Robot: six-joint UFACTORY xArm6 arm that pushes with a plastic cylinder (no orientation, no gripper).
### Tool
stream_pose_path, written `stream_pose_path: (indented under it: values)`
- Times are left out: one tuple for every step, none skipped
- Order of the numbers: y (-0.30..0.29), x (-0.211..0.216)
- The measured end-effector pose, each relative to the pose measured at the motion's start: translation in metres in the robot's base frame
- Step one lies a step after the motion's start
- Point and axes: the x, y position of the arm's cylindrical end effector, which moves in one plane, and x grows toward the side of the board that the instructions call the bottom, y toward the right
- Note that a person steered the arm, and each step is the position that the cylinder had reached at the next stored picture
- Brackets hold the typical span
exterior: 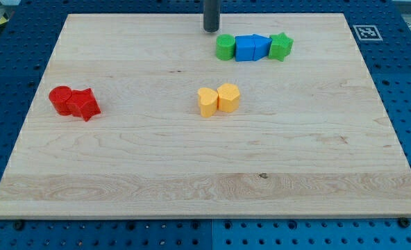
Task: Nudge the green circle down a bit
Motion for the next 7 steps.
stream_pose_path:
  values:
    - [0.000, 0.000]
    - [0.000, 0.006]
    - [0.001, 0.013]
    - [0.005, 0.014]
    - [0.014, 0.014]
    - [0.016, 0.016]
    - [0.020, 0.021]
